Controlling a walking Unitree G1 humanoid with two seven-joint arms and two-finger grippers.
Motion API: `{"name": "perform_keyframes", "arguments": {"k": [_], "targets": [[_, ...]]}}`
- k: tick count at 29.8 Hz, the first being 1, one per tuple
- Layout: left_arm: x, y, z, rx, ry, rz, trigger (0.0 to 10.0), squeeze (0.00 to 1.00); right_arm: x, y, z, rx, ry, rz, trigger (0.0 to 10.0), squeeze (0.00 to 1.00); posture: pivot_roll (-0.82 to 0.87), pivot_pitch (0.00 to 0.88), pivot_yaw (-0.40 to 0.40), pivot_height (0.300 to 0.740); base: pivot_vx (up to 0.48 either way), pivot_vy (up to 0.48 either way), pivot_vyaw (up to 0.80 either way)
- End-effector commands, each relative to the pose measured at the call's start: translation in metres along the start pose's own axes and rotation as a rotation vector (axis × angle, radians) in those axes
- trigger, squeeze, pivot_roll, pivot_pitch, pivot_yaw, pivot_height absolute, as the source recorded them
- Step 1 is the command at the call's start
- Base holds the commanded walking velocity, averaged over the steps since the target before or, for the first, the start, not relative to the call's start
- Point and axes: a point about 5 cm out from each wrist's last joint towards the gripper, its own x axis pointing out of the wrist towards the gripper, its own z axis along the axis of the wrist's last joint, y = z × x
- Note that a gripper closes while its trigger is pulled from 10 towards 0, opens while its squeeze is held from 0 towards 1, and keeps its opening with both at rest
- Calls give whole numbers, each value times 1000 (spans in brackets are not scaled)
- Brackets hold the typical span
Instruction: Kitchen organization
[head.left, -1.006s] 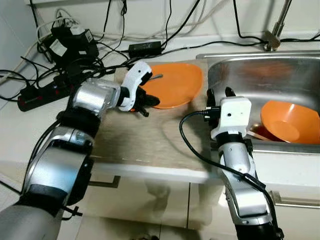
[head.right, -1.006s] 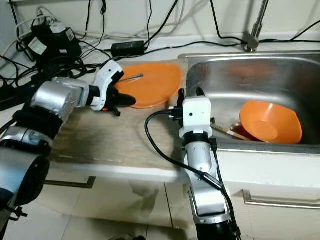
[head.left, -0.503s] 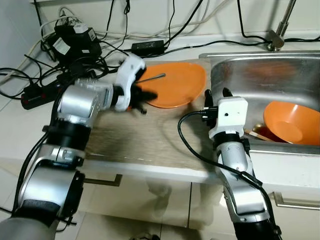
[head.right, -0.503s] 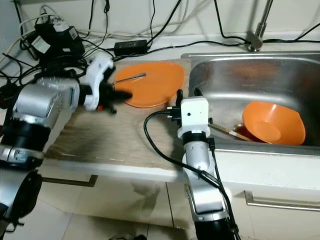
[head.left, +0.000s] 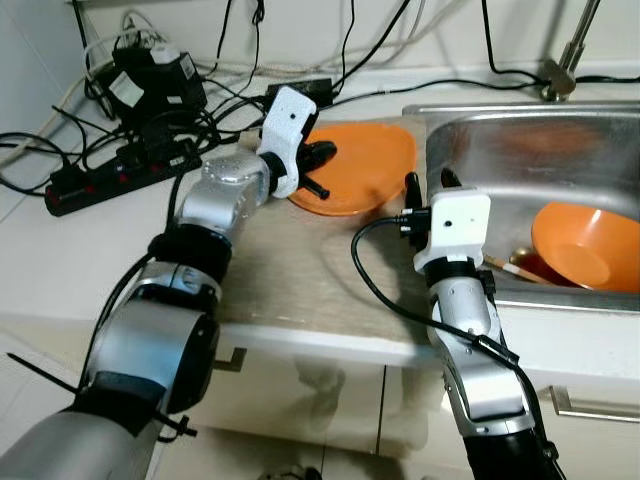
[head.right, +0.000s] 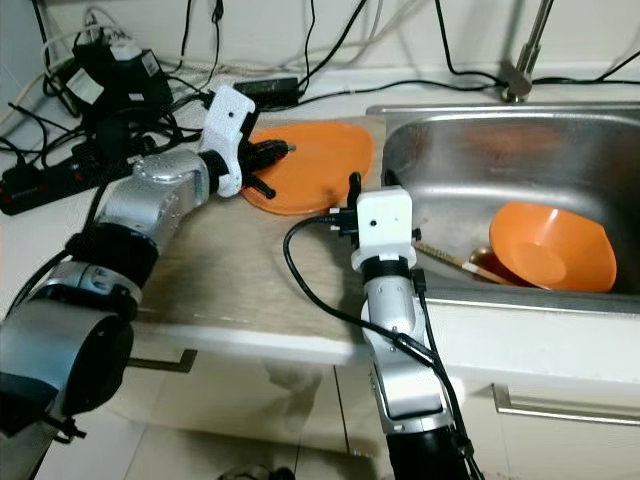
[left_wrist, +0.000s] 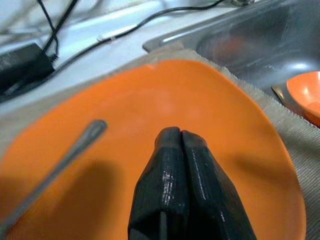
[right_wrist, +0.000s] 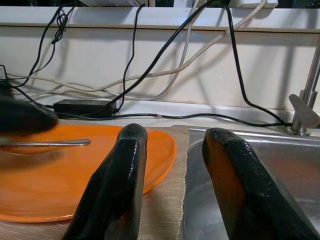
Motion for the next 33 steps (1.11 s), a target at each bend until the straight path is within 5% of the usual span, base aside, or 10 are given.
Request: {"name": "perform_keyframes", "arguments": {"k": [1,20,33], "targets": [[2,1,-3,-14,3,17,10000,0,3,0,8,2,-33,-7,10000,0,-38,2,145,740,0,0,0],[-10,0,-53,-34,386,-112,10000,0,2,-1,8,7,-23,-13,10000,0,-23,19,150,740,0,0,0],[-25,15,-35,-18,383,-186,10000,0,1,1,6,12,-12,-9,10000,0,-2,25,150,740,0,0,0]]}}
